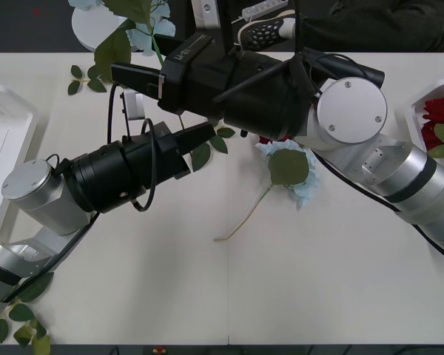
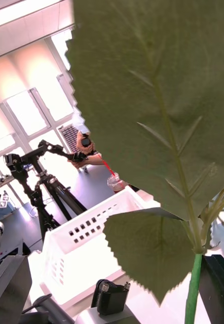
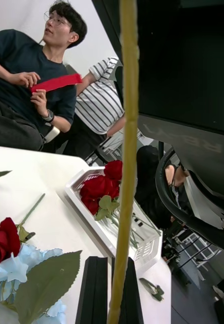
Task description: Place the red flowers into the right box and the blue flowers into the left box. If a person shows an open palm, hand one flower to the person first, then continue sorting.
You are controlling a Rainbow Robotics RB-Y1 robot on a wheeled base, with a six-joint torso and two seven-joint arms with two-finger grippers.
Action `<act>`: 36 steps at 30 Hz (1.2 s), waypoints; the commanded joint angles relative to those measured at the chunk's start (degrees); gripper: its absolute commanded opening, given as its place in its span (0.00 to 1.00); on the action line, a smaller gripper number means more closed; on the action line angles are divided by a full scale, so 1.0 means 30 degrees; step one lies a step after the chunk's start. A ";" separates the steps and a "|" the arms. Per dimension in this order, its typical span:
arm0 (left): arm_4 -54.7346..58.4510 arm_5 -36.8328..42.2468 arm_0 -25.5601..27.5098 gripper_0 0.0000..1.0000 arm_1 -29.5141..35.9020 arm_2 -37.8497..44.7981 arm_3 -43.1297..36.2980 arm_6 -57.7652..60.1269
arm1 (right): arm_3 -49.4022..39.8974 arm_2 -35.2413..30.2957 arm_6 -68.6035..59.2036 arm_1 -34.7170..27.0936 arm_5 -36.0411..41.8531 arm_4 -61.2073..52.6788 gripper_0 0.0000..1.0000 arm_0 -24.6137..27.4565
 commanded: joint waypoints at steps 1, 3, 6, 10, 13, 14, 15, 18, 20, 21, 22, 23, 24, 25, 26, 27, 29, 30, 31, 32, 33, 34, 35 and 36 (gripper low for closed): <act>0.0647 -0.0562 -0.0799 0.00 0.0893 -0.0080 -0.1159 0.0708 | -0.1045 -0.0388 -0.1282 -0.0968 -0.0154 -0.1546 0.95 -0.0429; 0.0852 -0.0562 -0.0828 0.00 0.1245 0.0272 -0.1188 0.0708 | -0.1103 -0.0388 -0.2249 -0.1290 0.0169 -0.1634 0.95 -0.0546; 0.1497 -0.0533 -0.1004 0.00 0.2827 0.1004 -0.1276 0.0708 | -0.1103 -0.0534 -0.4710 -0.2052 0.1135 -0.1487 0.95 -0.0781; 0.1878 -0.0474 -0.1004 0.00 0.5200 0.1795 -0.1276 0.0708 | -0.1103 -0.0622 -0.7640 -0.2989 0.2190 -0.0345 0.95 -0.1045; 0.1790 -0.0474 -0.0711 0.00 0.6899 0.2645 -0.1188 0.0959 | -0.1103 -0.1150 -1.0130 -0.3605 0.3889 0.1179 0.95 -0.1074; 0.1614 -0.0387 -0.0535 0.00 0.7485 0.3055 -0.1101 0.1662 | -0.1103 -0.1501 -1.1156 -0.3868 0.4827 0.1853 0.96 -0.1074; 0.1380 -0.0357 -0.0359 0.00 0.7895 0.3406 -0.0983 0.2160 | -0.1103 -0.1765 -1.2064 -0.4073 0.5676 0.2292 0.95 -0.1074; 0.0178 0.0551 0.0139 0.00 0.9038 0.4754 -0.0163 0.3479 | -0.1162 -0.2380 -1.5433 -0.4718 0.8225 0.3581 0.95 -0.1074; -0.1052 0.1957 0.0520 0.00 0.9799 0.6131 0.1038 0.4475 | -0.1309 -0.2615 -1.8568 -0.5099 0.9983 0.4606 0.95 -0.1074; -0.1579 0.2602 0.0666 0.00 1.0121 0.6717 0.1595 0.4885 | -0.1455 -0.2644 -1.9886 -0.5274 1.0628 0.5046 0.95 -0.1103; -0.1902 0.2983 0.0725 0.00 1.0239 0.7039 0.1917 0.5061 | -0.1572 -0.2673 -2.0794 -0.5362 1.0979 0.5368 0.95 -0.1074; -0.2781 0.4096 0.0901 0.00 1.0620 0.7860 0.2825 0.5617 | -0.1865 -0.2673 -2.3197 -0.5567 1.1946 0.6335 0.95 -0.1074; -0.3161 0.4711 0.0989 0.00 1.0795 0.8270 0.3323 0.5910 | -0.2041 -0.2673 -2.4339 -0.5655 1.2415 0.6804 0.96 -0.1074; -0.3659 0.5326 0.1076 0.00 1.0971 0.8768 0.3880 0.6174 | -0.2217 -0.2673 -2.5628 -0.5714 1.2942 0.7331 0.96 -0.1074; -0.4245 0.6264 0.1282 0.00 1.1118 0.9471 0.4700 0.6438 | -0.2480 -0.2673 -2.7152 -0.5802 1.3762 0.8122 0.96 -0.1074; -0.4626 0.6996 0.1487 0.00 1.1293 1.0028 0.5315 0.6643 | -0.2656 -0.2702 -2.8177 -0.5831 1.4436 0.8708 0.95 -0.1103; -0.5593 0.8578 0.2102 0.00 1.1674 1.1346 0.6604 0.7053 | -0.2891 -0.2820 -3.0521 -0.5831 1.6165 0.9880 0.97 -0.1103; -0.6062 0.9135 0.2366 0.00 1.1879 1.1903 0.7161 0.7141 | -0.2949 -0.2849 -3.1429 -0.5831 1.6868 1.0437 0.97 -0.1074; -0.6560 0.9633 0.2776 0.00 1.2114 1.2635 0.7776 0.7170 | -0.3008 -0.2849 -3.2396 -0.5802 1.7688 1.1052 0.98 -0.1074; -0.7029 1.0014 0.3127 0.00 1.2377 1.3221 0.8421 0.7229 | -0.3066 -0.2849 -3.3187 -0.5772 1.8420 1.1608 0.98 -0.1074; -0.7234 1.0190 0.3303 0.00 1.2495 1.3485 0.8772 0.7258 | -0.3096 -0.2849 -3.3656 -0.5714 1.8772 1.1813 0.98 -0.1103; -0.7761 1.0512 0.3655 0.00 1.2788 1.3953 0.9563 0.7258 | -0.3096 -0.2820 -3.4739 -0.5567 1.9446 1.2282 0.98 -0.1074; -0.7878 1.0541 0.3801 0.00 1.2875 1.4071 0.9827 0.7258 | -0.3096 -0.2849 -3.5150 -0.5509 1.9739 1.2487 0.98 -0.1074; -0.8113 1.0571 0.4094 0.00 1.3080 1.4305 1.0325 0.7287 | -0.3096 -0.2849 -3.5941 -0.5392 2.0325 1.2985 0.98 -0.1074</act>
